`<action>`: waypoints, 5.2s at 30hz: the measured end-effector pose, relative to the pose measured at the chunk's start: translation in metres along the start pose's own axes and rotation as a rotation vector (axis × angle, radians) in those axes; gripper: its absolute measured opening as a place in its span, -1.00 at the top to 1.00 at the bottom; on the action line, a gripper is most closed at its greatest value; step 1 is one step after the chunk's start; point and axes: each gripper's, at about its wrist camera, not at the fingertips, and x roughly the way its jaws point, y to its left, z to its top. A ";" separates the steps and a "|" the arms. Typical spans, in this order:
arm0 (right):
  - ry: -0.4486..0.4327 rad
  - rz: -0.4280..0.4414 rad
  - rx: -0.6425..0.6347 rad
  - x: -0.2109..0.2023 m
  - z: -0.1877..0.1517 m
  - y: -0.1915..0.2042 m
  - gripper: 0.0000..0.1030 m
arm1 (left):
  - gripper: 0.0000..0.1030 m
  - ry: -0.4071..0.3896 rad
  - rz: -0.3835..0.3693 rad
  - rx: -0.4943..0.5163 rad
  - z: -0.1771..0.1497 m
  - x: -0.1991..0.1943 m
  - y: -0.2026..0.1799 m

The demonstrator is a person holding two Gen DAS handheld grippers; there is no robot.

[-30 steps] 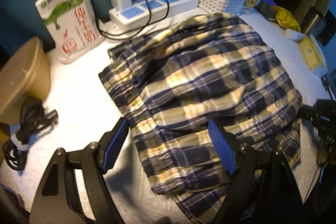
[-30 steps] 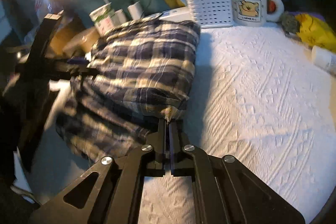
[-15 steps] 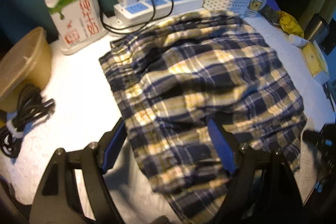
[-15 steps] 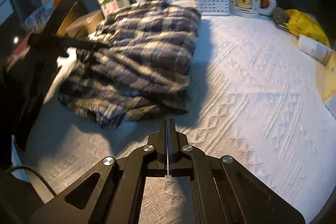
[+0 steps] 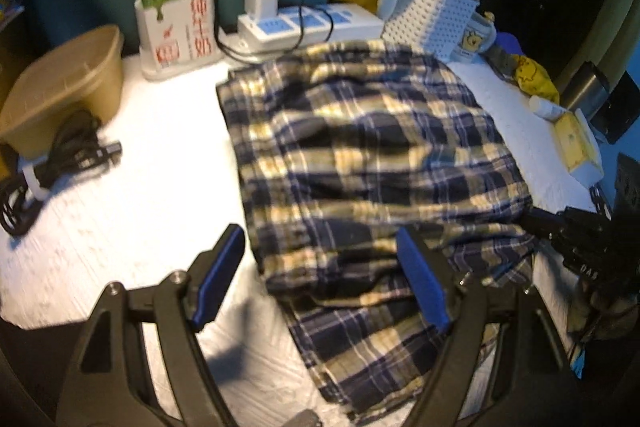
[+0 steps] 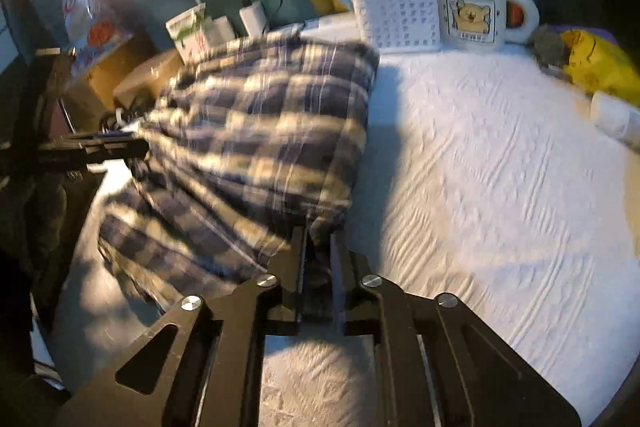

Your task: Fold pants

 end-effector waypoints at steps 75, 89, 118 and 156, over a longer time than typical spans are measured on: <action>0.059 0.150 -0.152 0.128 0.163 -0.026 0.43 | 0.44 -0.039 -0.137 0.013 0.106 0.077 0.036; -0.270 0.012 -0.344 -0.008 0.160 0.050 0.70 | 0.73 -0.358 -0.094 0.051 0.078 -0.044 -0.006; -0.581 0.289 -0.508 -0.196 0.048 0.257 0.70 | 0.73 -0.703 0.148 -0.020 -0.141 -0.346 0.015; -0.191 0.103 -0.333 -0.073 0.035 0.183 -0.31 | -0.46 -0.529 0.320 -0.327 -0.155 -0.236 0.070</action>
